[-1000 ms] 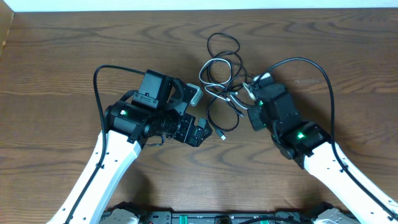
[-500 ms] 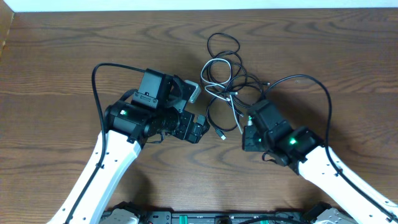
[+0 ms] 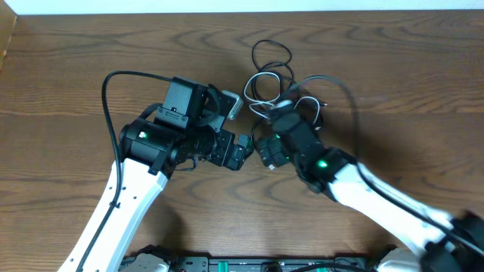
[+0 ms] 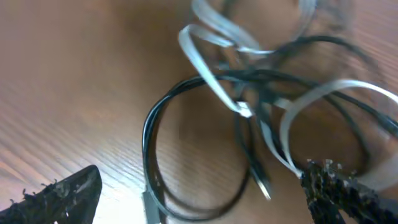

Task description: Untangle cables

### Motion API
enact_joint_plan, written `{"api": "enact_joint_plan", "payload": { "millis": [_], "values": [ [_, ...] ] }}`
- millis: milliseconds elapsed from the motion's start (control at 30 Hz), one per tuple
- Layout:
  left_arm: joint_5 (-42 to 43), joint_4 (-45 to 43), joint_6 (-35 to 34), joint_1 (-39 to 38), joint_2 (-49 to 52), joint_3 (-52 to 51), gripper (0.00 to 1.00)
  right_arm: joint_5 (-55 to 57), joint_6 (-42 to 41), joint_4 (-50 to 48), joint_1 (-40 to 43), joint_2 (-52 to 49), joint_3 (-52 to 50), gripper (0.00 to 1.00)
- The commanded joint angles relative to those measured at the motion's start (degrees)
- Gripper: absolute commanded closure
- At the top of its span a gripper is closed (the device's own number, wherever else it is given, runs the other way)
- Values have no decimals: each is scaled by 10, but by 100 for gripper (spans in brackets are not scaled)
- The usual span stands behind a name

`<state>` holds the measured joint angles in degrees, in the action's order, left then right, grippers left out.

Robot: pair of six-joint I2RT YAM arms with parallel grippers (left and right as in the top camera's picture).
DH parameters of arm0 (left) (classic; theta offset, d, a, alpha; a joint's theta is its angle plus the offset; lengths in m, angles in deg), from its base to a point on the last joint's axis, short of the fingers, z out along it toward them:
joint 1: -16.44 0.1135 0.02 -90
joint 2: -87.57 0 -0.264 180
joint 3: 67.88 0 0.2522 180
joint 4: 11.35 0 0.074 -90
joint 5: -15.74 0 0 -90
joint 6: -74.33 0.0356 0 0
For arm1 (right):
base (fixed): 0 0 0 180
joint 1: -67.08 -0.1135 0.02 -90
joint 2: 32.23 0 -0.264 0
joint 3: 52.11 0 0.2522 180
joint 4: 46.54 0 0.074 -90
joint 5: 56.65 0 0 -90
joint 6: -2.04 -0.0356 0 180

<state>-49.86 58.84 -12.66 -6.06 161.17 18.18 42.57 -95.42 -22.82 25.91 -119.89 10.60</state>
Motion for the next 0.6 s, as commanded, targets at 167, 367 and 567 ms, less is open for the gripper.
{"api": "enact_joint_plan", "payload": {
  "millis": [167, 367, 567],
  "values": [
    [-5, 10, 0, 33, -31, 27, 2, -45, 164, -59, 14, -140, -4, 10],
    [-5, 23, 0, 62, -62, 46, 2, -60, 179, -92, 28, -139, 9, 12],
    [-5, 35, 0, 65, -71, 46, 2, -62, 173, -89, 27, -125, 64, 15]
  ]
}}
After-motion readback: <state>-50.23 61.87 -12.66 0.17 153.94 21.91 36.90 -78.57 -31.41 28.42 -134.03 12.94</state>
